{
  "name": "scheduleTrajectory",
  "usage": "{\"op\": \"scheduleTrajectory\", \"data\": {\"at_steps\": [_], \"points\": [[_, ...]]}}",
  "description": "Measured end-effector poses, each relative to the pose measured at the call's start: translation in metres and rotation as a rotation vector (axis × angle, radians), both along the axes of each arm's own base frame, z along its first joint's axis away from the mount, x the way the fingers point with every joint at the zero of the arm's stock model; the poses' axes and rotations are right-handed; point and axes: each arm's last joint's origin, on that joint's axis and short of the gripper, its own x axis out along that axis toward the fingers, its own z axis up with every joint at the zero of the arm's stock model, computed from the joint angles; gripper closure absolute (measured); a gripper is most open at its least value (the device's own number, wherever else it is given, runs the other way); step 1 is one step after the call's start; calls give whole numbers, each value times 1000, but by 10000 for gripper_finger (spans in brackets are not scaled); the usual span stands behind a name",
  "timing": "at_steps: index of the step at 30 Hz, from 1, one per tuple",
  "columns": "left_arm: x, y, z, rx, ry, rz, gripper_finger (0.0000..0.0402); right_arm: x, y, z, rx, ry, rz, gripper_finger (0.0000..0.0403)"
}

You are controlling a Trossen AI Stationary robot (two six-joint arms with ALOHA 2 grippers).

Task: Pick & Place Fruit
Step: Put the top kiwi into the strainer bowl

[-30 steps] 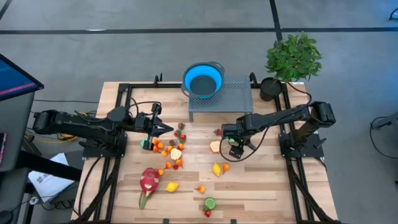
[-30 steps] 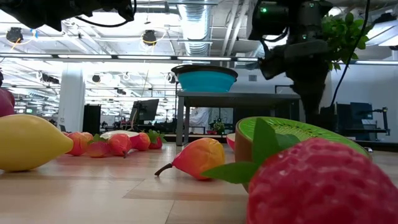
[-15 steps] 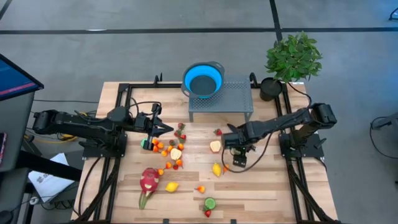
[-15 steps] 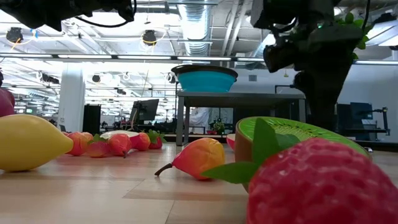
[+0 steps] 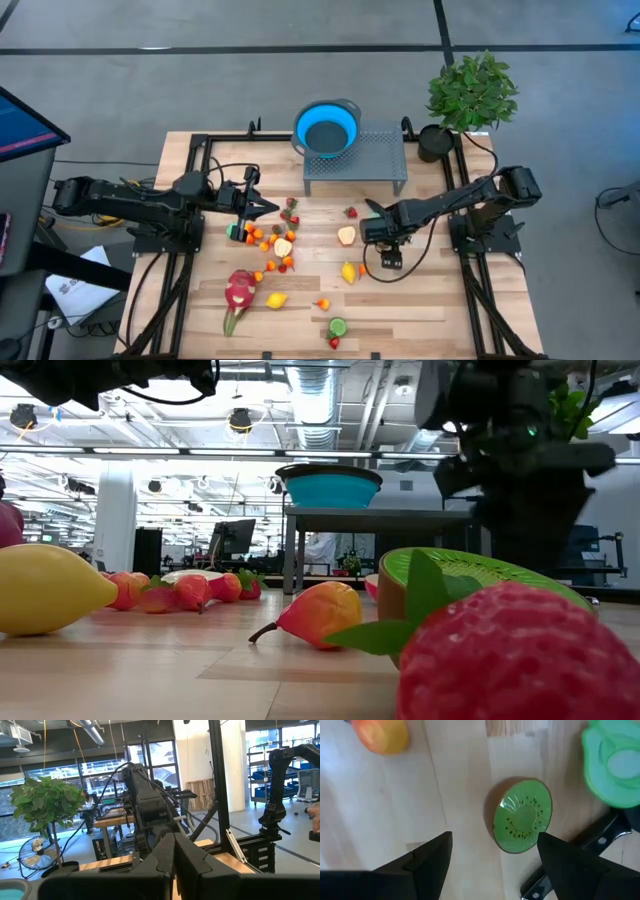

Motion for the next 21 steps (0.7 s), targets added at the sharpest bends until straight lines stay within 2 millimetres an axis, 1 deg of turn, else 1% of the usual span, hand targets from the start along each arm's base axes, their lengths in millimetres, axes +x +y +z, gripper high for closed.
{"op": "scheduleTrajectory", "data": {"at_steps": [6, 14, 21], "points": [[0, 0, 0, 0, 1, 0, 399, 3, -4, -2, -16, -36, 13, 117], [0, 0, 0, 0, 2, 0, 399, 9, -15, -4, -33, -95, 22, 117], [0, 0, 0, 0, 2, 0, 399, 1, -19, -17, -33, -78, 11, 117]]}}
